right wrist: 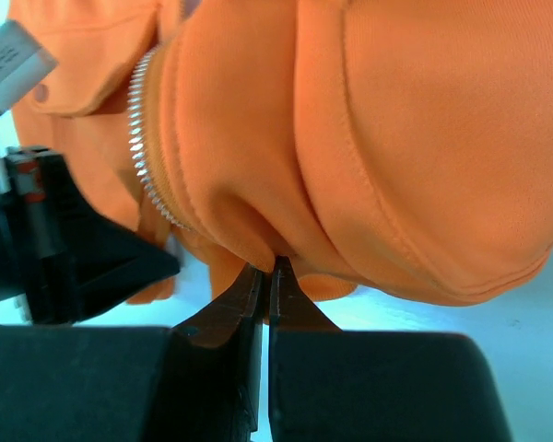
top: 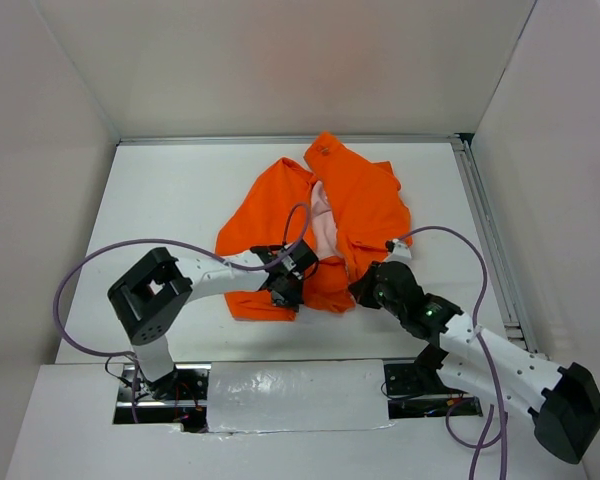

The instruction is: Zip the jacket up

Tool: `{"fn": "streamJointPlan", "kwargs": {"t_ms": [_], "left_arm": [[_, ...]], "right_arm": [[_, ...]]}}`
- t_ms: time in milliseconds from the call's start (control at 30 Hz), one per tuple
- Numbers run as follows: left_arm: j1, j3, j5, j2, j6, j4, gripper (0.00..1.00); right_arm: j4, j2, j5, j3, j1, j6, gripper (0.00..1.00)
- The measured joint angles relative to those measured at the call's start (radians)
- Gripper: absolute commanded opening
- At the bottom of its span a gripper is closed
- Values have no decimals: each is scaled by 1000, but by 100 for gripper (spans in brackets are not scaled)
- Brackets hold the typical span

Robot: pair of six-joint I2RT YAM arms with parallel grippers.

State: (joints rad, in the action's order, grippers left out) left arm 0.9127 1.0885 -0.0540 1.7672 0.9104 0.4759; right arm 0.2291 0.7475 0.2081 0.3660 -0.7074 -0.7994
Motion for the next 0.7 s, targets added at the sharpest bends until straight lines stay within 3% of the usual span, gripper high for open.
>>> {"fn": "streamJointPlan", "kwargs": {"t_ms": [333, 367, 400, 500, 700], "left_arm": [[2, -41, 55, -26, -17, -32, 0], [2, -48, 59, -31, -17, -34, 3], [2, -55, 64, -36, -18, -36, 18], [-4, -69, 81, -44, -21, -42, 37], [-11, -93, 109, -72, -29, -42, 51]], "right_arm": [[-72, 176, -82, 14, -13, 27, 0], [-78, 203, -86, 24, -24, 32, 0], [-84, 230, -89, 36, -36, 34, 0], [-98, 315, -85, 83, -74, 35, 0], [-121, 391, -64, 116, -89, 23, 0]]}}
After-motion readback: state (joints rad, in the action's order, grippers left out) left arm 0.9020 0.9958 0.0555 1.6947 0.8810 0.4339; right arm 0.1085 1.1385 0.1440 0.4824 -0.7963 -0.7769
